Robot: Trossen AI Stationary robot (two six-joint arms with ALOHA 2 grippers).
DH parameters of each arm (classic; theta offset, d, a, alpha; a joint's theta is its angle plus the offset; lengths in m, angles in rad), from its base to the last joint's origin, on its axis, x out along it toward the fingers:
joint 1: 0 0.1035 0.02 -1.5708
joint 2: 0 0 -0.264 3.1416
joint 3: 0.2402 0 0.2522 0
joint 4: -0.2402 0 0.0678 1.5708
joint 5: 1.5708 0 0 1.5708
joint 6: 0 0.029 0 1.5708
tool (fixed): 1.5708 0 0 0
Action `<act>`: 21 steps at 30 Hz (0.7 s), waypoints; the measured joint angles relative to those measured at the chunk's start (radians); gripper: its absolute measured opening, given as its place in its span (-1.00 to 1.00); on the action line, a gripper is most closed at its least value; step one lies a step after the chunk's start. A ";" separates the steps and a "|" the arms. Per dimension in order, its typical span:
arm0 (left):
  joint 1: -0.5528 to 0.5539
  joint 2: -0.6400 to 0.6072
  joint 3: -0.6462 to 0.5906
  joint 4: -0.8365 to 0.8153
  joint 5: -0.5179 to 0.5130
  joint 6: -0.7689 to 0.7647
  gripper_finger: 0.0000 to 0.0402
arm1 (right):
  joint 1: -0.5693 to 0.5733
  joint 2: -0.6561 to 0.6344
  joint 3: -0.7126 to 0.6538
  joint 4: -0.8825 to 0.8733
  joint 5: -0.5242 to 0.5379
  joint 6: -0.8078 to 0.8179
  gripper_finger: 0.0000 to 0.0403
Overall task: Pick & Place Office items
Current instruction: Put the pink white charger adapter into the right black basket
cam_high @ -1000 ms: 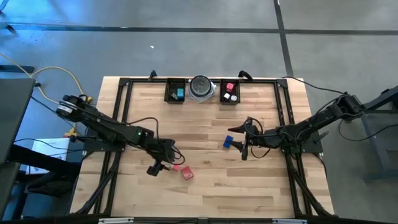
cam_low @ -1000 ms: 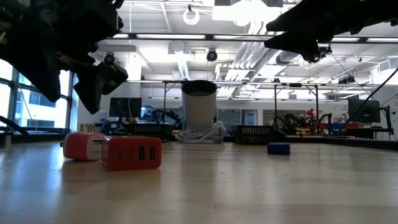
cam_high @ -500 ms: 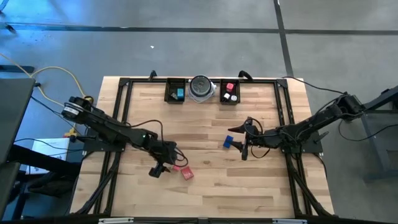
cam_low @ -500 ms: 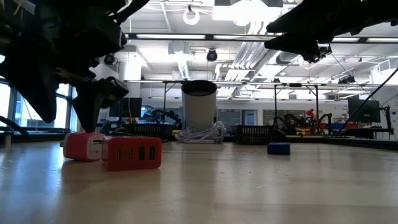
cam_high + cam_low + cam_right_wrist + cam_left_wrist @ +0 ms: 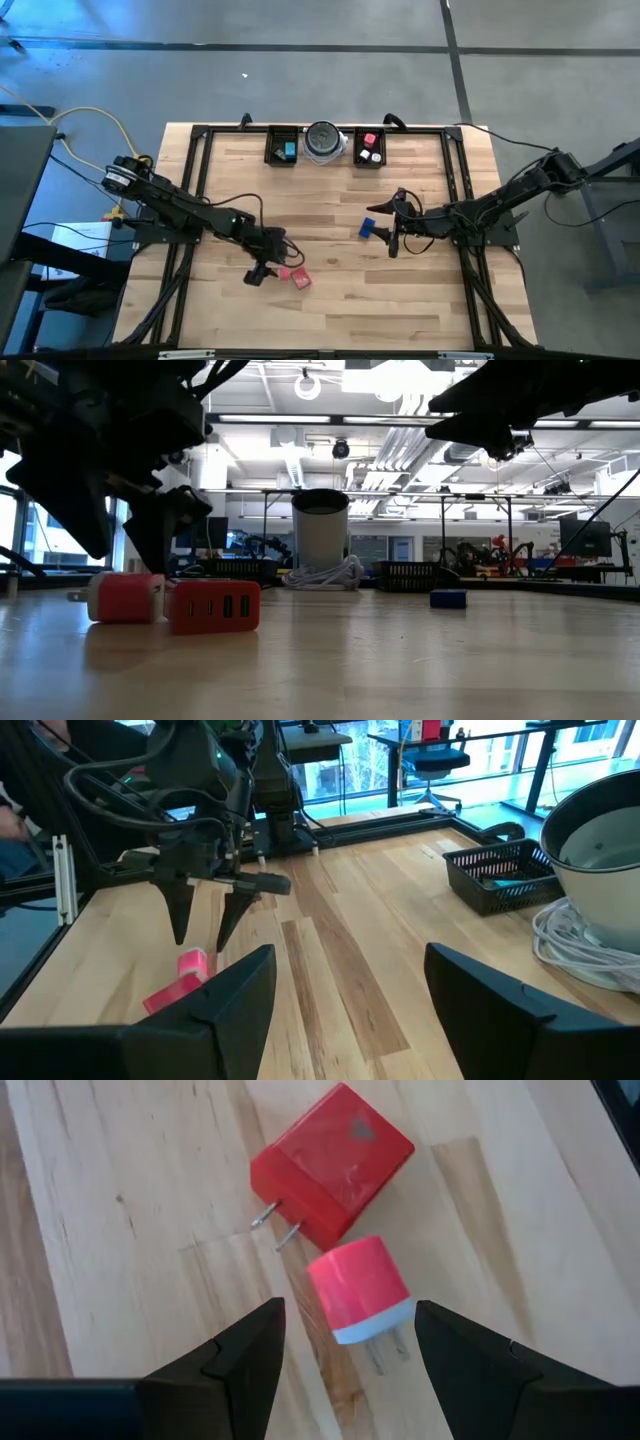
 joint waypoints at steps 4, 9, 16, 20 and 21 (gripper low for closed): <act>0.000 0.000 0.000 0.013 0.019 -0.073 0.09 | 0.000 0.000 0.000 0.000 0.000 0.000 0.20; -0.011 0.000 0.000 0.054 0.055 -0.125 0.09 | 0.000 0.000 0.000 0.000 0.000 0.000 0.20; -0.039 0.003 0.000 0.066 0.032 -0.160 0.09 | 0.000 0.000 0.000 0.000 0.000 0.000 0.20; -0.041 0.030 0.000 0.078 -0.006 -0.170 0.09 | 0.000 0.000 0.000 0.000 0.000 0.001 0.20; -0.041 0.040 0.000 0.088 -0.014 -0.176 0.09 | 0.000 0.000 0.000 -0.002 0.000 0.005 0.20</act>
